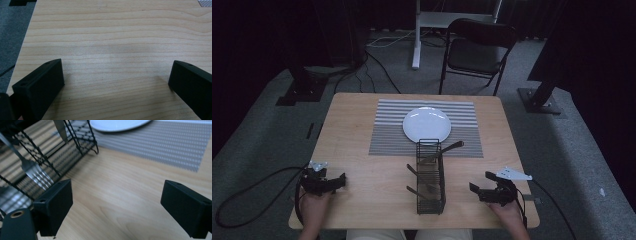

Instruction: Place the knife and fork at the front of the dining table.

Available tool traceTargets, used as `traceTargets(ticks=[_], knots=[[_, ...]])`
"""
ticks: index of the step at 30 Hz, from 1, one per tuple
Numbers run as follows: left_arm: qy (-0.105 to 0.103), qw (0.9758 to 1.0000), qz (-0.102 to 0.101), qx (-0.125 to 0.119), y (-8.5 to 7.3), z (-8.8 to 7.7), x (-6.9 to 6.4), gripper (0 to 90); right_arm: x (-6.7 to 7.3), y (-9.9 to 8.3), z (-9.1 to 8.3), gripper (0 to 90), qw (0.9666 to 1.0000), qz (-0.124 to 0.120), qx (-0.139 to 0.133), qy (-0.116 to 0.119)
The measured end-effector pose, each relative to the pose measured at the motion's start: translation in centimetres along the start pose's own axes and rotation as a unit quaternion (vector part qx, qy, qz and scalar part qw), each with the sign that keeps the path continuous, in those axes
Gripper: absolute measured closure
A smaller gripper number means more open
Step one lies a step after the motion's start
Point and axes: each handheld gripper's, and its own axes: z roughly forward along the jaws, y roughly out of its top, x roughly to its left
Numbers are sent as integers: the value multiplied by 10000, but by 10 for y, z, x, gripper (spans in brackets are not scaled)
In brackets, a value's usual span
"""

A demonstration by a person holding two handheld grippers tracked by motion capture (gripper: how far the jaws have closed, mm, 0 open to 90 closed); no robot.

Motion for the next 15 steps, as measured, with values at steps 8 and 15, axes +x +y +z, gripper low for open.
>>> traceTargets(ticks=[8, 15], knots=[[0, 10000, 2, 1, 0, 0, 0, 0, 5, 23, -5, 107, 9992, 82, -349, 171], [-47, 10000, 42, 0, -1, -1, -1, 0, 15, 43, -1, 108, 9975, 40, -647, 271]])
